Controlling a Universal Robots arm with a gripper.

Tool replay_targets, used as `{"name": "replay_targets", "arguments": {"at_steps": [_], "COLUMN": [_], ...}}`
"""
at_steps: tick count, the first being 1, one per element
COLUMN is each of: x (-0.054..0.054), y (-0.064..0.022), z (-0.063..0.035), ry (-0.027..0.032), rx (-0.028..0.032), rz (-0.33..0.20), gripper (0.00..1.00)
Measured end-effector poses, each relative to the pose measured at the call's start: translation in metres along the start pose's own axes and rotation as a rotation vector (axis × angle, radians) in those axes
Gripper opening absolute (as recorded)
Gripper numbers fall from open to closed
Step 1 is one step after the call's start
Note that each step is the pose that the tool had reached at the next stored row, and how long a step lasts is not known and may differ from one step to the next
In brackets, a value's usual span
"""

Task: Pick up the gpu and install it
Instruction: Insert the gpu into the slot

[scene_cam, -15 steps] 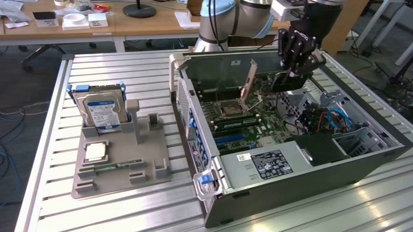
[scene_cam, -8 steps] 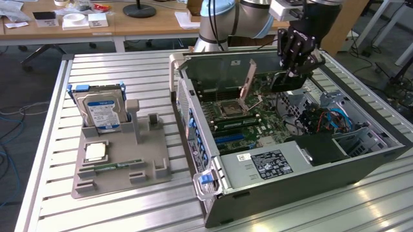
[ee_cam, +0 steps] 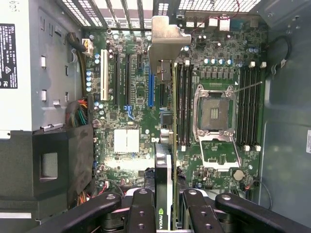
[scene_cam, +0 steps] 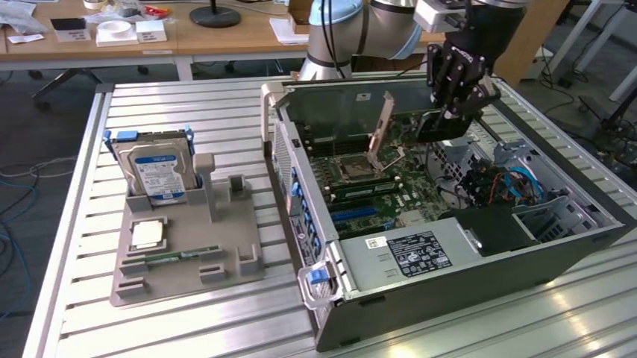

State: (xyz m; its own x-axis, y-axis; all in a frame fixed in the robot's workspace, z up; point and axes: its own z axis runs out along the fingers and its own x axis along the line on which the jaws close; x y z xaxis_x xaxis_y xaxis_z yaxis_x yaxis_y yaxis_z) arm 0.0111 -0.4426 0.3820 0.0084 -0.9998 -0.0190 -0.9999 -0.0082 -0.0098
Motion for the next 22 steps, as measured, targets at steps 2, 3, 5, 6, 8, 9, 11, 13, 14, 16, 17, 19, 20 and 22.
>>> {"name": "replay_targets", "arguments": {"at_steps": [2,3,5,6,8,9,11,13,14,16,17,19,20,22], "x": [0.0000,0.0000,0.0000,0.0000,0.0000,0.0000,0.0000,0.0000,0.0000,0.0000,0.0000,0.0000,0.0000,-0.0001], "y": [0.0005,0.0006,0.0010,0.0013,0.0018,0.0018,0.0019,0.0025,0.0030,0.0042,0.0051,0.0067,0.0075,0.0088], "z": [0.0000,0.0000,0.0000,0.0000,-0.0001,0.0000,0.0000,-0.0001,-0.0001,-0.0001,-0.0001,0.0000,0.0000,0.0000], "ry": [0.0002,0.0002,0.0002,0.0002,0.0003,0.0002,0.0002,0.0002,0.0002,0.0002,0.0002,0.0002,0.0002,0.0002], "rx": [0.0000,0.0000,0.0000,0.0000,0.0000,0.0000,0.0001,0.0001,0.0001,0.0003,0.0004,0.0007,0.0008,0.0009], "rz": [0.000,0.000,0.000,0.000,0.000,0.000,0.000,0.000,0.000,0.000,0.000,0.000,0.000,0.000], "gripper": [0.27,0.27,0.27,0.27,0.27,0.27,0.27,0.27,0.27,0.27,0.27,0.27,0.27,0.27]}}
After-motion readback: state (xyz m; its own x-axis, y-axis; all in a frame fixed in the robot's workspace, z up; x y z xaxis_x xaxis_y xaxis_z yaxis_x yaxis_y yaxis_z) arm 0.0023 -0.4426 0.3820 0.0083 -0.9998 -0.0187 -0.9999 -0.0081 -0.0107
